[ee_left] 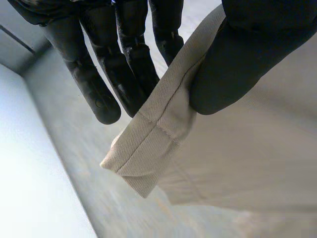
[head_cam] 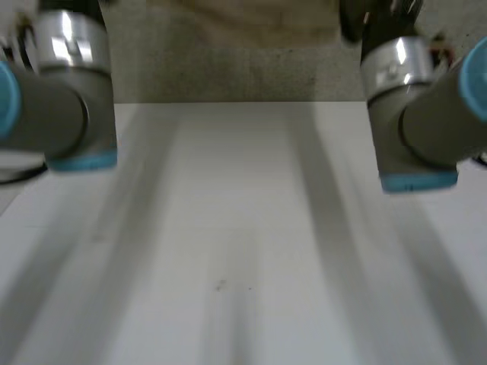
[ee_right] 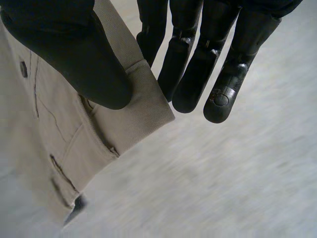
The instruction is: Fold the shorts.
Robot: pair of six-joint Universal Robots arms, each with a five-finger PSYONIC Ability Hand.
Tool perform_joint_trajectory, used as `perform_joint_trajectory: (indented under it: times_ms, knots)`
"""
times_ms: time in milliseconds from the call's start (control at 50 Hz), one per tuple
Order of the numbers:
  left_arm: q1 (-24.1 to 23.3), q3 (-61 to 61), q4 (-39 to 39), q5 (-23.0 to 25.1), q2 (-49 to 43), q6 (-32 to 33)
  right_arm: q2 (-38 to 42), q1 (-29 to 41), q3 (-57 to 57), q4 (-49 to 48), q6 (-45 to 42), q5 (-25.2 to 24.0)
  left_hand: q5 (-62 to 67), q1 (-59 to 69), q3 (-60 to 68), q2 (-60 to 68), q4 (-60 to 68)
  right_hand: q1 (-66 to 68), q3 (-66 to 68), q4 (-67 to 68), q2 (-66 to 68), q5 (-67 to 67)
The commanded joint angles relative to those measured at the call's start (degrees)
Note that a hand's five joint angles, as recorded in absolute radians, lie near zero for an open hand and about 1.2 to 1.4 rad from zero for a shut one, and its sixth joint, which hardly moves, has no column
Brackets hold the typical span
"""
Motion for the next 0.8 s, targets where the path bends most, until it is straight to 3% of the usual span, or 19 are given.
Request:
perform_joint_trajectory:
  times_ms: [20,200,340,500,540,580,800]
  knots:
    - [0.27,-13.24,0.03,-0.11,-4.80,-0.80,6.07,-0.28,6.04,3.35,2.75,-1.90,15.03,14.67,11.69,11.27,11.40,25.21,12.12,11.61,12.79,13.33]
    - [-0.79,-19.04,-5.84,-0.98,-18.87,2.70,18.64,-0.19,6.75,13.43,0.82,-1.64,15.03,14.67,11.69,11.27,11.40,25.21,12.12,11.61,12.79,13.33]
    - [-0.44,-20.63,-13.05,-1.25,-18.71,8.43,12.69,-0.89,9.55,25.83,1.08,-1.64,15.03,14.67,11.69,11.27,11.40,25.21,12.12,11.61,12.79,13.33]
    - [0.97,-25.55,-21.41,-0.64,-10.63,8.43,6.53,-0.63,16.22,28.75,1.17,-1.73,15.03,14.67,11.69,11.27,11.40,25.21,12.12,11.61,12.79,13.33]
    - [-0.17,-26.87,-21.94,-0.63,-8.78,8.08,5.29,-0.63,17.90,28.75,1.34,-1.82,-17.77,-18.12,-21.10,-21.52,-21.39,25.21,12.12,11.61,12.79,13.33]
    - [-0.79,-28.01,-21.94,-1.25,-7.46,8.17,3.54,-0.80,20.35,28.49,2.13,-1.99,-40.54,-40.89,-43.87,-44.29,-44.17,25.21,12.12,11.61,12.79,13.33]
    - [3.78,-30.48,-20.89,-0.11,-6.49,7.99,1.25,-1.42,24.94,26.12,6.18,-2.35,-34.74,-35.10,-38.07,-38.49,-38.37,25.21,12.12,11.61,12.79,13.33]
